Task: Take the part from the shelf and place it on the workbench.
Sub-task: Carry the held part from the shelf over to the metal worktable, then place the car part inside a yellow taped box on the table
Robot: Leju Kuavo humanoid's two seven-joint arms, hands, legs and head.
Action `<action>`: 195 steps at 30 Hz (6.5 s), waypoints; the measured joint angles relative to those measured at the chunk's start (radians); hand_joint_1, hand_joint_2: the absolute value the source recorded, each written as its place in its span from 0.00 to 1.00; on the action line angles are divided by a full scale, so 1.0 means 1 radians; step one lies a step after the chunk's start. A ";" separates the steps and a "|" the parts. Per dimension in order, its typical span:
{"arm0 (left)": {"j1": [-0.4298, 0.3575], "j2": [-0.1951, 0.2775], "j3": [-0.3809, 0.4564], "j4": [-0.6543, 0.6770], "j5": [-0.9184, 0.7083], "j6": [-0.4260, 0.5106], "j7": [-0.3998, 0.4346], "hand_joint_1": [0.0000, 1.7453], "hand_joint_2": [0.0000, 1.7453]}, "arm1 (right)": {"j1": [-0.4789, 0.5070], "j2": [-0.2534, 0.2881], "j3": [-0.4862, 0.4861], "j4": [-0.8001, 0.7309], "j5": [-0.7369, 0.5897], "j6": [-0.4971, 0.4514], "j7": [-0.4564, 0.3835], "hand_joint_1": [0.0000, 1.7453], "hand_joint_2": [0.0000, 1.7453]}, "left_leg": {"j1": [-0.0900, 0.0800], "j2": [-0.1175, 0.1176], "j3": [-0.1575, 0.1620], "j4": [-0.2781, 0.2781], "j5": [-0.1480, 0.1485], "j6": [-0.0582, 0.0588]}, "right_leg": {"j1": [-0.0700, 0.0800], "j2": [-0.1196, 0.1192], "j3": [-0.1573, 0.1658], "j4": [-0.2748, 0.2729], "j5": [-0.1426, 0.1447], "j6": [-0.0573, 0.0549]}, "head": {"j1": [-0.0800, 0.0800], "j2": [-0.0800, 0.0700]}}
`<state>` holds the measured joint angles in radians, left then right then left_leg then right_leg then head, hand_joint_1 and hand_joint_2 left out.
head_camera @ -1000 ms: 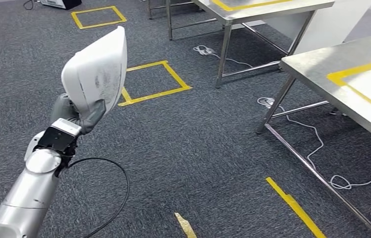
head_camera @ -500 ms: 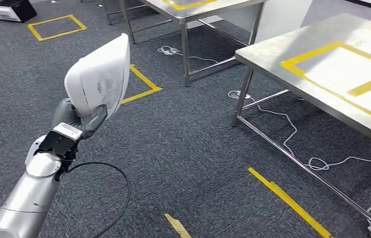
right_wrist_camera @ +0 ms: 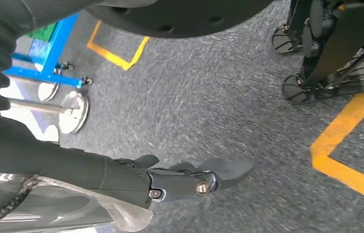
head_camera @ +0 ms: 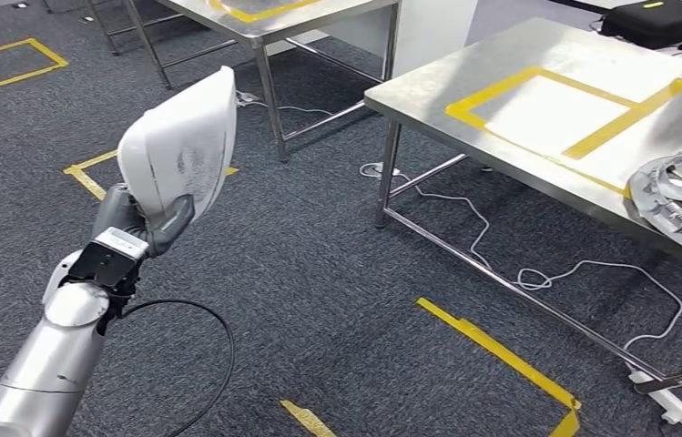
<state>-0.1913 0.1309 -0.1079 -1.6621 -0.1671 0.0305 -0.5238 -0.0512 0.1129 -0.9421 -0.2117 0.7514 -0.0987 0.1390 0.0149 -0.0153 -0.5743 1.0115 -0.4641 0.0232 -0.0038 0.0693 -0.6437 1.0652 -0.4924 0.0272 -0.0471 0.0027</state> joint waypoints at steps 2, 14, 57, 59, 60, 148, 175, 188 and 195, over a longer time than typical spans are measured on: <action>0.003 0.000 0.000 0.000 0.000 0.000 0.000 1.00 1.00 | -0.002 0.000 0.000 0.000 0.001 0.000 0.000 0.00 1.00 | -0.001 0.023 0.000 -0.002 0.001 0.005 | -0.001 -0.050 -0.061 0.125 -0.063 0.008 | 0.004 0.000; 0.012 -0.001 0.006 -0.001 0.018 -0.006 0.000 1.00 1.00 | -0.002 0.000 -0.002 0.000 0.008 0.006 0.001 0.00 1.00 | -0.006 0.105 0.012 0.013 -0.028 -0.034 | 0.001 -0.090 0.054 -0.062 0.025 -0.024 | -0.001 0.000; -0.020 -0.005 0.050 0.018 0.021 0.000 0.001 1.00 1.00 | -0.009 0.004 -0.033 0.000 0.010 0.000 -0.054 0.00 1.00 | -0.013 0.011 0.001 0.007 -0.006 -0.016 | 0.012 -0.020 0.058 -0.062 0.027 -0.030 | -0.012 0.000; -0.023 -0.005 0.050 0.018 0.021 0.000 0.000 1.00 1.00 | -0.008 0.004 -0.033 0.000 0.010 0.000 -0.054 0.00 1.00 | -0.011 0.013 0.003 -0.003 -0.002 -0.009 | 0.011 -0.022 0.055 -0.062 0.025 -0.019 | -0.012 0.000; -0.025 -0.005 0.050 0.018 0.021 0.000 0.000 1.00 1.00 | -0.008 0.004 -0.033 0.000 0.010 0.001 -0.055 0.00 1.00 | -0.009 0.015 0.004 -0.008 0.001 -0.004 | 0.011 -0.029 0.047 -0.049 0.013 -0.014 | -0.010 0.000; -0.010 0.053 0.081 -0.011 -0.055 0.087 0.024 1.00 1.00 | -0.001 0.011 -0.057 0.000 0.072 0.000 -0.114 0.00 1.00 | -0.009 0.016 -0.064 0.093 0.006 -0.027 | 0.005 -0.059 0.093 -0.052 -0.013 -0.040 | -0.015 0.000; -0.050 0.089 0.130 0.009 -0.108 0.120 0.042 1.00 1.00 | -0.002 0.013 -0.057 0.000 0.094 0.012 -0.109 0.00 1.00 | -0.004 0.015 -0.136 0.287 -0.119 -0.048 | -0.001 -0.065 0.078 -0.060 0.004 -0.047 | -0.016 0.000; -0.060 0.096 0.148 0.010 -0.117 0.134 0.046 1.00 1.00 | -0.007 0.014 -0.057 0.000 0.101 0.014 -0.109 0.00 1.00 | -0.004 0.014 -0.018 0.007 -0.003 0.007 | 0.001 -0.064 -0.021 0.161 -0.128 0.005 | -0.006 0.000; -0.057 0.101 0.153 0.010 -0.119 0.139 0.046 1.00 1.00 | -0.001 0.014 -0.058 0.000 0.103 0.030 -0.141 0.00 1.00 | -0.010 0.011 0.028 0.007 -0.043 -0.004 | 0.005 -0.064 0.018 -0.027 0.037 -0.013 | -0.007 0.000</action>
<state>-0.2481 0.2314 0.0454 -1.6524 -0.2856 0.1691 -0.4782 -0.0527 0.1269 -0.9996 -0.2121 0.8548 -0.0687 -0.0022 0.0045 -0.0046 -0.5460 1.0190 -0.5072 0.0191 0.0017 0.0056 -0.6260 1.0386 -0.4552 0.0147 -0.0538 0.0027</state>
